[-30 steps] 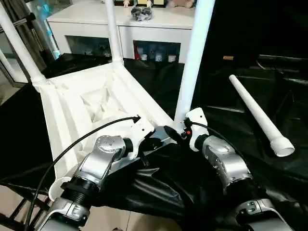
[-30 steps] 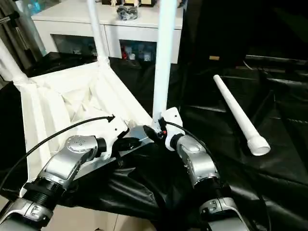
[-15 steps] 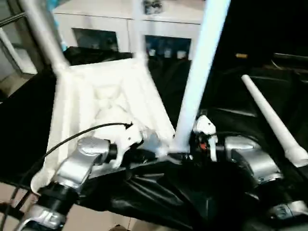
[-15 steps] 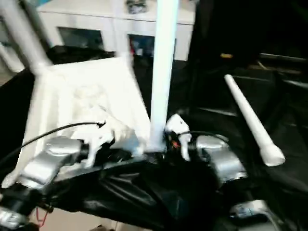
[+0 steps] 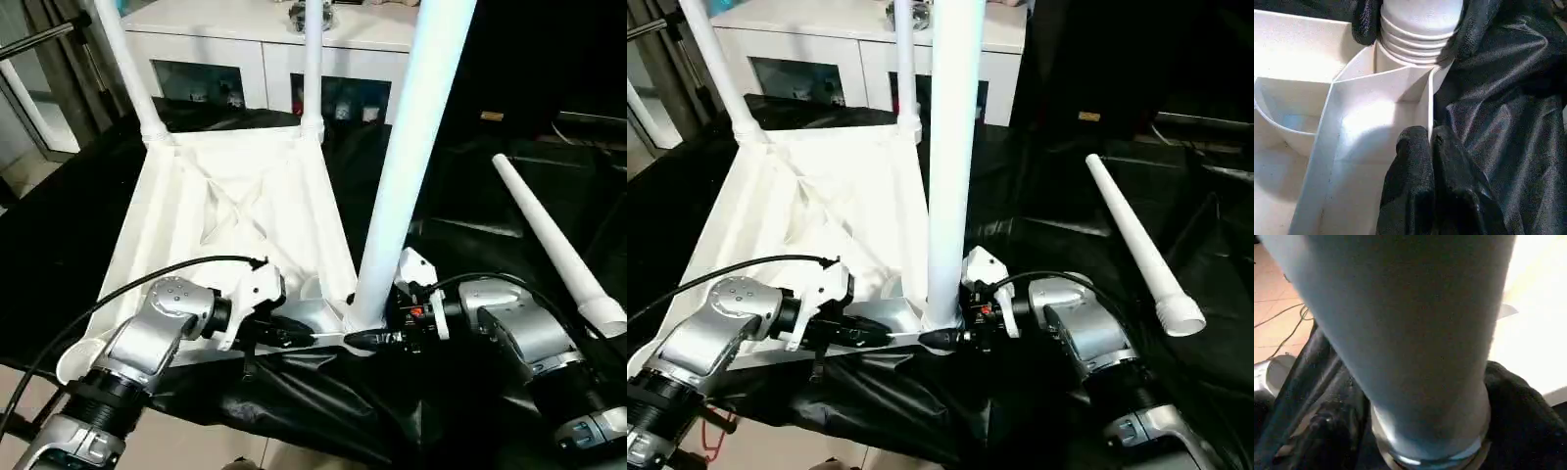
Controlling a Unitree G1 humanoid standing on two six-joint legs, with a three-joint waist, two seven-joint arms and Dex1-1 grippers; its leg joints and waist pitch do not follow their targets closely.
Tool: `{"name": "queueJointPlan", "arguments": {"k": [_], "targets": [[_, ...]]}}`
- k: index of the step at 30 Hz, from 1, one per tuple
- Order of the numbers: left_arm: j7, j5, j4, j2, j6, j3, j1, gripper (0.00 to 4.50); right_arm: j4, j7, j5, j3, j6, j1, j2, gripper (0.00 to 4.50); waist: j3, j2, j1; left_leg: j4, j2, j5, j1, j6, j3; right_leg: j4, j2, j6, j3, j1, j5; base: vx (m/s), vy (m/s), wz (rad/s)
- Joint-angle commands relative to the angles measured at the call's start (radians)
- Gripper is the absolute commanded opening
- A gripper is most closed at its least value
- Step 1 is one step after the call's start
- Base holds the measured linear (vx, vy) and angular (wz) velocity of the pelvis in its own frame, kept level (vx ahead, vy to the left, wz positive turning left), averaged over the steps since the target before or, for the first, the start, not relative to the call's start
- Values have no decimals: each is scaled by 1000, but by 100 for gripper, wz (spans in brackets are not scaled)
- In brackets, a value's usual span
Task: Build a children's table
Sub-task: Rotate leg to tighten
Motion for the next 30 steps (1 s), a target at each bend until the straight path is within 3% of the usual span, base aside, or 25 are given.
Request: {"name": "queueJointPlan", "arguments": {"k": [1,6,9,11,13,14,16,17,19,22,26,28,30], "targets": [[-11,-26,-25,-22,-16,-20,-21,0,-47,14,3,36,16,15,15,301,-60,-6,-1,-62,18,-176,9,51,4,-62,-37,-243,35,51,-92,0,0,0],[12,-20,-24,-28,-16,-16,-17,0,-52,-11,8,30,14,34,26,284,-60,-7,1,-62,18,-184,10,52,4,-64,-37,-242,35,50,-107,0,0,0],[83,3,-1,-60,-13,-3,-24,0,-2,-151,-29,-3,-39,43,83,280,-56,-5,-1,-67,19,-214,10,33,3,-70,-41,-227,37,48,-160,0,0,0],[139,18,20,-83,-8,8,-34,0,45,-260,-55,-26,-45,32,122,278,-49,-6,-12,-72,14,-272,12,8,1,-82,-41,-201,35,45,-273,0,0,0],[190,28,40,-107,-4,18,-46,0,87,-360,-71,-49,-32,19,157,278,-49,-9,-15,-76,13,-291,12,-5,-4,-87,-43,-168,35,48,-345,0,0,0],[218,35,51,-120,-2,22,-54,0,111,-413,-77,-63,-27,11,176,278,-49,-1,-18,-77,13,-295,13,-8,-4,-89,-42,-164,35,46,-352,0,0,0],[342,65,103,-185,8,31,-91,0,197,-609,-100,-110,-33,-15,253,277,-44,-2,-34,-78,9,-342,19,-31,-5,-100,-41,-147,34,34,-423,0,0,0],[363,71,111,-196,11,32,-97,0,207,-634,-104,-114,-34,-18,264,277,-47,-4,-39,-77,8,-347,19,-38,-9,-102,-43,-135,31,38,-446,0,0,0],[409,86,133,-227,20,37,-112,0,238,-693,-116,-125,-37,-29,295,277,-47,-3,-41,-78,8,-344,16,-28,-8,-106,-42,-124,32,37,-441,0,0,0],[487,104,158,-287,36,38,-136,0,278,-780,-127,-130,-54,-53,364,277,-48,-5,-40,-77,8,-341,17,-19,-7,-103,-40,-135,32,34,-409,0,0,0],[477,101,146,-306,25,26,-135,0,285,-770,-124,-129,-81,-58,385,277,-50,-7,-34,-77,10,-318,13,-5,-5,-100,-40,-141,34,37,-365,0,0,0],[444,95,128,-295,17,15,-125,0,285,-744,-94,-149,-67,-64,387,332,-50,-10,-33,-78,11,-307,11,3,-4,-97,-40,-149,35,38,-342,0,0,0],[391,81,93,-268,12,3,-103,0,270,-692,-84,-142,-64,-66,361,355,-52,-11,-31,-77,11,-299,10,7,-4,-95,-41,-154,35,41,-328,0,0,0]]}}
